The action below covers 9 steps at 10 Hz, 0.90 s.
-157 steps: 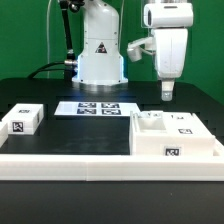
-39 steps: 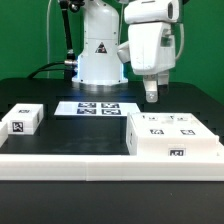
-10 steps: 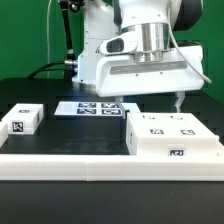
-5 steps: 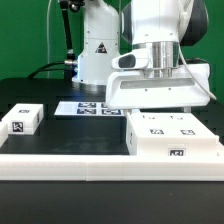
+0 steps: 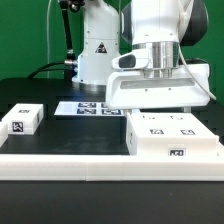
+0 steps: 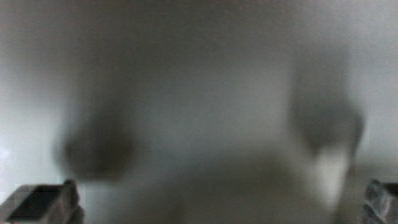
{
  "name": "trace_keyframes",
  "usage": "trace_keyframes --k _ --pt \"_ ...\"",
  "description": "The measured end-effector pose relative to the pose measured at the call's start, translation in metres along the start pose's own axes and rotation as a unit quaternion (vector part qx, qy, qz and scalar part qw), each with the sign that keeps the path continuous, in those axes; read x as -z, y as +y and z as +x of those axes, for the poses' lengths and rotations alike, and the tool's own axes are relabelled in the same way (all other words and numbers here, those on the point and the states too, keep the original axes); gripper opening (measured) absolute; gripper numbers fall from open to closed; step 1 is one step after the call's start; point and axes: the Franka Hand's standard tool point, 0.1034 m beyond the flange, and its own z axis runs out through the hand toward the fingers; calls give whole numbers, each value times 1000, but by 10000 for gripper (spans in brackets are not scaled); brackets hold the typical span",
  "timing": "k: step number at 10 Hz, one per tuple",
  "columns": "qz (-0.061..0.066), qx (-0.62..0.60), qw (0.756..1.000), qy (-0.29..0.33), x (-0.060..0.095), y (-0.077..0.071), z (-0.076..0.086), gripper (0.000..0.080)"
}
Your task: Assemble cabinet
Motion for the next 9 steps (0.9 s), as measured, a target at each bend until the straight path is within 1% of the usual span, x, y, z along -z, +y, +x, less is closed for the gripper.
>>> trace_keyframes --k 2,3,5,6,9 --pt "1 -1 1000 6 -2 -1 9 797" --pt "1 0 1000 7 -4 -5 12 797" --pt "-3 19 1000 11 -5 3 16 797" --pt "-2 20 1000 11 -5 1 15 797" --pt "-2 21 1000 11 -5 1 15 797"
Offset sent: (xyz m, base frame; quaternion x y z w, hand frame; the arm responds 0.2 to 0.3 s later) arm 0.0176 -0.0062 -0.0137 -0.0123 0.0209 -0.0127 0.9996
